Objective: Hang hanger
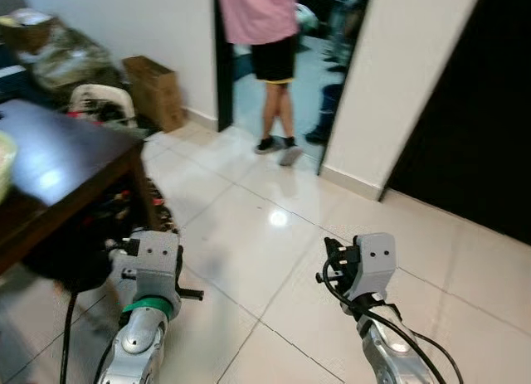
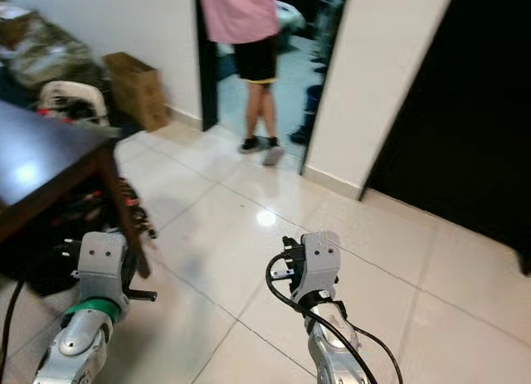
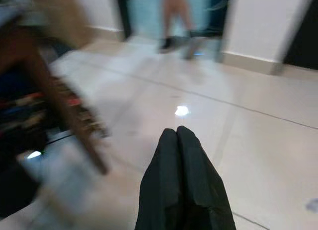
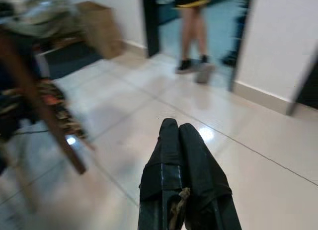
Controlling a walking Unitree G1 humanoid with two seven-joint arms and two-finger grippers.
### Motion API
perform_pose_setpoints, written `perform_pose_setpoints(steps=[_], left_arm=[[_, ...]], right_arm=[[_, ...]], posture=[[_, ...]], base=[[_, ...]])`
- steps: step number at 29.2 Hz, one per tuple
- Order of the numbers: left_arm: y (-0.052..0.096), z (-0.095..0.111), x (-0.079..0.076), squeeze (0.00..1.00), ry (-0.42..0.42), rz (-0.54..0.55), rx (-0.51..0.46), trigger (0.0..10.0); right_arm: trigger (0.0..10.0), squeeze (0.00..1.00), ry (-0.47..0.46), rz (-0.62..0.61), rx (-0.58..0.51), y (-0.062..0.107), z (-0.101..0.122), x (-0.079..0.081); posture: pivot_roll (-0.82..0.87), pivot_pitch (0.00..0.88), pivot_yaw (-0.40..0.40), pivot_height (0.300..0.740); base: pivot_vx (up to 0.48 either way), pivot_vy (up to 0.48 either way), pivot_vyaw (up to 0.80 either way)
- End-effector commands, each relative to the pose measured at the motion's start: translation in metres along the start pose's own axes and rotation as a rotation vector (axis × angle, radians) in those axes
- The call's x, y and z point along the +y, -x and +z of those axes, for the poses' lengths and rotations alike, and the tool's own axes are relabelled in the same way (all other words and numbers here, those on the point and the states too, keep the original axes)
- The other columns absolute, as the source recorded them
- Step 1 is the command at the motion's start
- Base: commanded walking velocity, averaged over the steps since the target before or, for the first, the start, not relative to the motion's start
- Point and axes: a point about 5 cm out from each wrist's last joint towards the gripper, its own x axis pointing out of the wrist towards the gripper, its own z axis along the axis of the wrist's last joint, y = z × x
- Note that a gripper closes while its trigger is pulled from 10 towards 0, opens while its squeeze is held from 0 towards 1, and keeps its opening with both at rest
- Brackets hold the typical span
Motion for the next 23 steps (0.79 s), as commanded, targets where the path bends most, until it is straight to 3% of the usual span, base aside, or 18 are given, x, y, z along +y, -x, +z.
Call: perform_pose_setpoints(steps=[1,23], left_arm=[[0.0016,-0.0022,0.0005,0.00,0.001,0.004,0.016,10.0],[0.0011,-0.0003,-0.0018,0.00,0.024,-0.016,0.010,10.0]], right_arm=[[10.0,0.00,-0.014,-0.005,0.031,0.0032,-0.0064,-0.0018],[10.0,0.00,-0.020,-0.004,0.045,0.0019,-0.0080,-0.0015]], posture=[[-0.02,0.099,0.039,0.740],[-0.01,0.092,0.037,0.740]], base=[[0.000,0.000,-0.80],[0.000,0.000,-0.80]])
